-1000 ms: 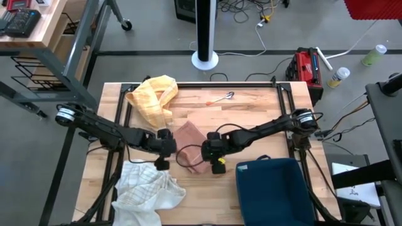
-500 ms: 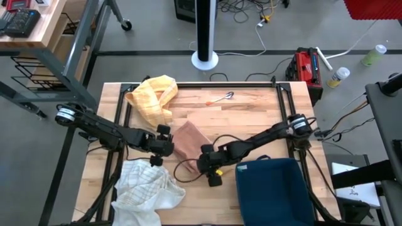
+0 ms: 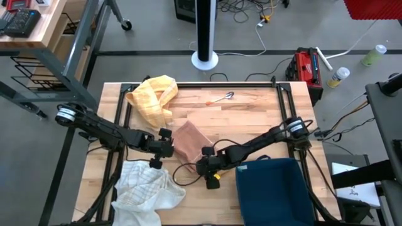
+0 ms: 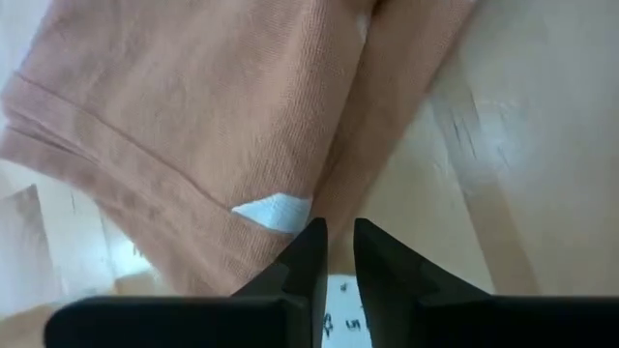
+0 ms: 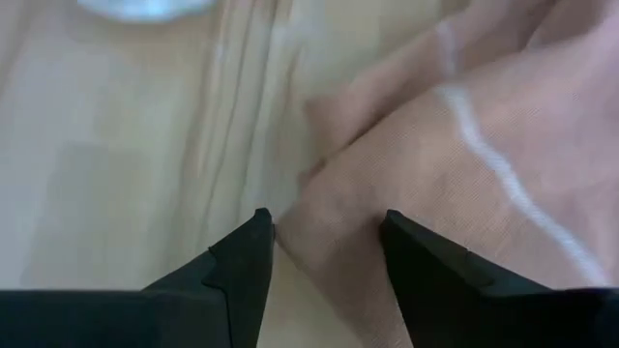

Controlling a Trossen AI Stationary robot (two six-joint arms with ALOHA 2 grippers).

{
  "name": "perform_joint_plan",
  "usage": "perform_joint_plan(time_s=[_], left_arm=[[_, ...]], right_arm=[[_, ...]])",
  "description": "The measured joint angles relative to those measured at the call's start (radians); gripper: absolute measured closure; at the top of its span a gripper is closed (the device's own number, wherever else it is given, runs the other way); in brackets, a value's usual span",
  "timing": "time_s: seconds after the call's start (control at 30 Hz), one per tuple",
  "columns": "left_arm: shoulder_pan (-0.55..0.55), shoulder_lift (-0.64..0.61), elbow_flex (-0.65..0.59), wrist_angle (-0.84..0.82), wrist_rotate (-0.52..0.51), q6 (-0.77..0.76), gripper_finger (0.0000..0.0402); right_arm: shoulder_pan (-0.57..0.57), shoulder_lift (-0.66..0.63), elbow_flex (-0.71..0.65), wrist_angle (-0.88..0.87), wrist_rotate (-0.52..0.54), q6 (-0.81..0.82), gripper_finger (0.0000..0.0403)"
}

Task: Fold towel
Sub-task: Fold the brown towel

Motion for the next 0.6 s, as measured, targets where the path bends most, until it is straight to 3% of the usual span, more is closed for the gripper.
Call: perform_joint_plan(time_s=[0.2,0.37,0.6], left_arm=[[0.000,0.000,-0.075,0.181,-0.040,-0.012,0.0346],[0.000,-0.003,-0.059,0.117,-0.040,-0.093,0.0348],[-0.001,-0.005,0.012,-0.016,-0.067,-0.084,0.0364]], right_arm=[[0.006,0.030,0.001,0.003,0.100,0.002,0.0234],[0.019,0.029,0.006,0.001,0.205,-0.020,0.0292],[0.025,0.028,0.009,0.001,0.212,-0.031,0.0395]])
